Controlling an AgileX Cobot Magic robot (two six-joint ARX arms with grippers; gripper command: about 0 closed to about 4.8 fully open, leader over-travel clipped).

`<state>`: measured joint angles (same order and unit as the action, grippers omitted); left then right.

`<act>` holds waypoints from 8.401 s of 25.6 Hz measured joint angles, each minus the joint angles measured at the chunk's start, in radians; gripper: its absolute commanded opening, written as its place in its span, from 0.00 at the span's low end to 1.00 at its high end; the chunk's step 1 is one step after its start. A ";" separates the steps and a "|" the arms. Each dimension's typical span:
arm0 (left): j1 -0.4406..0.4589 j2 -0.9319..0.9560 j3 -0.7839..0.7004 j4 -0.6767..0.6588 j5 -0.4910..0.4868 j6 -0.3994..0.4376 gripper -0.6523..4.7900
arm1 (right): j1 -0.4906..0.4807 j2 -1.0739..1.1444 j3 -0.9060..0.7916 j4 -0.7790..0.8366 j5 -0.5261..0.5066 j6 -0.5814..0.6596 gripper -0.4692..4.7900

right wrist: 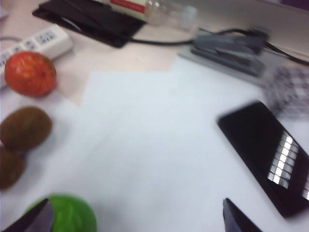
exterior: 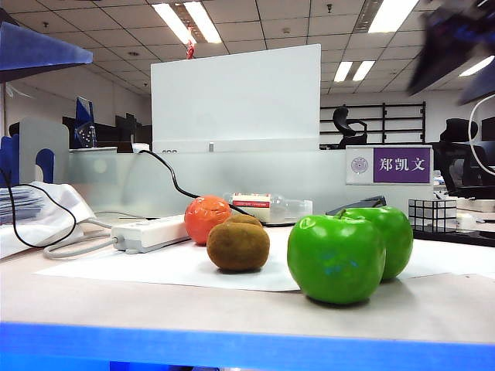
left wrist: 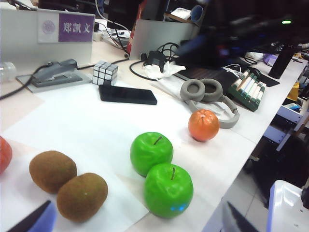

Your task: Put the same fruits together.

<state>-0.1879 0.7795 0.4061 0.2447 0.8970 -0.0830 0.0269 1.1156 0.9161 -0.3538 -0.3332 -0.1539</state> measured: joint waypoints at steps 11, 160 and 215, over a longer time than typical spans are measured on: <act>0.000 0.000 0.000 0.027 -0.004 0.000 0.96 | -0.109 -0.301 -0.207 -0.211 0.026 0.040 1.00; -0.031 0.066 0.000 -0.025 -0.431 0.150 0.50 | 0.303 1.080 0.703 0.220 -0.197 0.153 0.58; -0.031 0.066 0.000 -0.033 -0.430 0.150 0.50 | 0.299 1.054 0.707 0.179 -0.177 0.161 1.00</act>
<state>-0.2184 0.8459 0.4061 0.2115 0.4667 0.0673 0.3260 2.1696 1.6234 -0.1753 -0.5106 0.0071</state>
